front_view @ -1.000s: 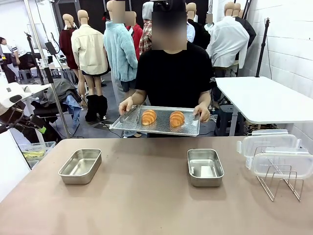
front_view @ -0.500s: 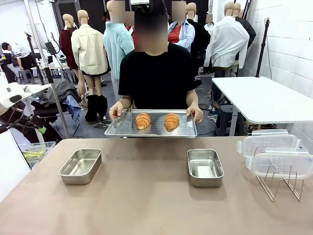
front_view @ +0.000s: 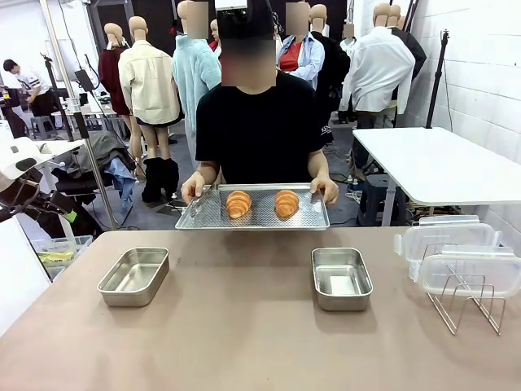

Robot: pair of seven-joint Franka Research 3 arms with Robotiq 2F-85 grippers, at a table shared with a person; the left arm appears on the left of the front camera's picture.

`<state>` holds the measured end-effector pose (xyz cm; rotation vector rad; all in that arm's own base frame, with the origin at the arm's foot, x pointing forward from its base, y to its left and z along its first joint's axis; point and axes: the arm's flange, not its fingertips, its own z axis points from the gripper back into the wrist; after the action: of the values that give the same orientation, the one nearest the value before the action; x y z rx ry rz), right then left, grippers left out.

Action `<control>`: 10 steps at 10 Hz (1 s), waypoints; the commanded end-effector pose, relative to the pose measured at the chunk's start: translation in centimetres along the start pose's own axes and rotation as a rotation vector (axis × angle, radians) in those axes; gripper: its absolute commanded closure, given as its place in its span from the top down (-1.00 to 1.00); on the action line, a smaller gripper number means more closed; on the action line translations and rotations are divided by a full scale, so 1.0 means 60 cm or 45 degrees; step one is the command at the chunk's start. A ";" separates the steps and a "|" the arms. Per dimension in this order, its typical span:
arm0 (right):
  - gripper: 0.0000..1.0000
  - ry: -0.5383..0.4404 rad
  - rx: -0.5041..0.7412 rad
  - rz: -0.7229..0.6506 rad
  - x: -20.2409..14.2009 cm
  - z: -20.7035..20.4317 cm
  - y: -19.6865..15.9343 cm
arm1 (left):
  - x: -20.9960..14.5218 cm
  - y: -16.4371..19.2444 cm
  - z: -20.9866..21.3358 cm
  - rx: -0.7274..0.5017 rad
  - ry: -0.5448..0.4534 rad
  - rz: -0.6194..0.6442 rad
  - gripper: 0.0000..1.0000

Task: Place the bread in airtight containers.
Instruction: Lift both Airtight Container.

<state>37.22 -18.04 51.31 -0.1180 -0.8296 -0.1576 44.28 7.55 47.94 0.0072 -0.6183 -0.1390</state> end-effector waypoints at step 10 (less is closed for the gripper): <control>1.00 -0.243 0.131 0.398 0.162 0.130 0.166 | 0.066 -0.112 0.111 0.026 -0.075 -0.294 1.00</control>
<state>38.98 -9.18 62.20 -0.1598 -0.9910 0.1010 43.44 1.04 53.98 0.0719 -0.6839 -0.3269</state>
